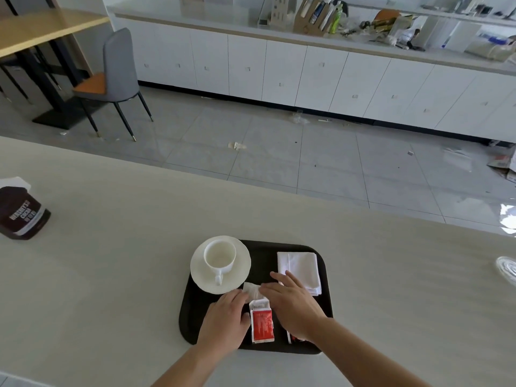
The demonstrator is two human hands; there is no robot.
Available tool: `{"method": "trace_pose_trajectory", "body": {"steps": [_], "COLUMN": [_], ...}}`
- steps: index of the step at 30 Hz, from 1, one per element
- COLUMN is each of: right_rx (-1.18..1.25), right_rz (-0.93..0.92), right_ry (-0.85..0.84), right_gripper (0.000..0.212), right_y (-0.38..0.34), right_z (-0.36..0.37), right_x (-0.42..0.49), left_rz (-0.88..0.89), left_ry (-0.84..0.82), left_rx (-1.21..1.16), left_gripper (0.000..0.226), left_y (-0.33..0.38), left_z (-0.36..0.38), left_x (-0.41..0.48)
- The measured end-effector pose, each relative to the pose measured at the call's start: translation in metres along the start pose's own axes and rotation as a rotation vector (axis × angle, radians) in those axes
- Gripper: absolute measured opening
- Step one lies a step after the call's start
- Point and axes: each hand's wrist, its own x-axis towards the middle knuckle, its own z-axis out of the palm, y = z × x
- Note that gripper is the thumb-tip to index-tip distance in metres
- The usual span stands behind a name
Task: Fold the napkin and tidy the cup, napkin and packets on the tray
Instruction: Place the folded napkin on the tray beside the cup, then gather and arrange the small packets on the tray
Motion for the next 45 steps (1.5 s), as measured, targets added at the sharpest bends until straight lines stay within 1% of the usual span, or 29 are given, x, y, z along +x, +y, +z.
{"method": "trace_pose_trajectory", "body": {"steps": [3, 5, 6, 8, 10, 13, 14, 16, 20, 22, 24, 26, 31, 33, 36, 40, 42, 44, 45], "right_rx": [0.065, 0.11, 0.132, 0.174, 0.16, 0.054, 0.04, 0.037, 0.106, 0.117, 0.118, 0.135, 0.145, 0.108, 0.125, 0.36, 0.591, 0.865, 0.948], "right_rz": [0.124, 0.243, 0.316, 0.482, 0.604, 0.69, 0.701, 0.693, 0.686, 0.691, 0.709, 0.747, 0.872, 0.87, 0.838, 0.779, 0.73, 0.698, 0.711], "right_ry": [0.165, 0.275, 0.303, 0.305, 0.272, 0.108, 0.071, 0.052, 0.064, 0.068, 0.071, 0.073, 0.099, 0.089, 0.127, 0.236, 0.236, 0.193, 0.203], "right_gripper": [0.031, 0.02, 0.018, 0.016, 0.02, 0.042, 0.047, 0.049, 0.048, 0.043, 0.037, 0.038, 0.044, 0.047, 0.039, 0.021, 0.014, 0.011, 0.009], "right_y": [-0.004, -0.005, -0.005, -0.002, 0.003, 0.006, 0.005, 0.001, 0.0, 0.002, 0.003, 0.003, 0.003, 0.004, 0.005, 0.0, -0.009, -0.017, -0.019], "right_z": [0.0, 0.006, 0.011, 0.017, 0.021, 0.021, 0.021, 0.024, 0.028, 0.027, 0.025, 0.022, 0.016, 0.016, 0.02, 0.022, 0.017, 0.011, 0.008], "right_x": [-0.02, -0.037, -0.047, -0.064, -0.077, -0.082, -0.08, -0.074, -0.071, -0.071, -0.072, -0.073, -0.079, -0.084, -0.094, -0.098, -0.091, -0.082, -0.078], "left_rz": [0.005, -0.039, -0.082, -0.157, -0.193, -0.249, -0.254, -0.251, -0.238, -0.235, -0.228, -0.23, -0.279, -0.313, -0.33, -0.31, -0.296, -0.33, -0.354], "left_ry": [0.02, 0.057, 0.058, 0.025, -0.007, -0.014, -0.01, 0.001, 0.031, 0.055, 0.078, 0.102, 0.132, 0.126, 0.125, 0.151, 0.137, 0.092, 0.069], "left_rx": [0.044, 0.089, 0.087, 0.054, 0.051, 0.06, 0.056, 0.022, -0.044, -0.09, -0.16, -0.209, -0.301, -0.359, -0.393, -0.438, -0.508, -0.635, -0.692], "left_gripper": [0.04, 0.04, 0.043, 0.05, 0.058, 0.062, 0.061, 0.06, 0.055, 0.051, 0.045, 0.041, 0.028, 0.026, 0.026, 0.027, 0.027, 0.023, 0.021], "left_y": [0.006, 0.009, 0.012, 0.02, 0.029, 0.041, 0.043, 0.044, 0.043, 0.044, 0.045, 0.046, 0.044, 0.043, 0.045, 0.057, 0.069, 0.081, 0.085], "left_z": [0.001, 0.003, 0.004, 0.006, 0.011, 0.014, 0.015, 0.018, 0.02, 0.021, 0.022, 0.023, 0.02, 0.02, 0.019, 0.018, 0.018, 0.018, 0.018], "left_x": [-0.004, -0.011, -0.015, -0.02, -0.022, -0.019, -0.019, -0.019, -0.021, -0.022, -0.022, -0.022, -0.019, -0.018, -0.018, -0.016, -0.01, -0.004, 0.0]}}
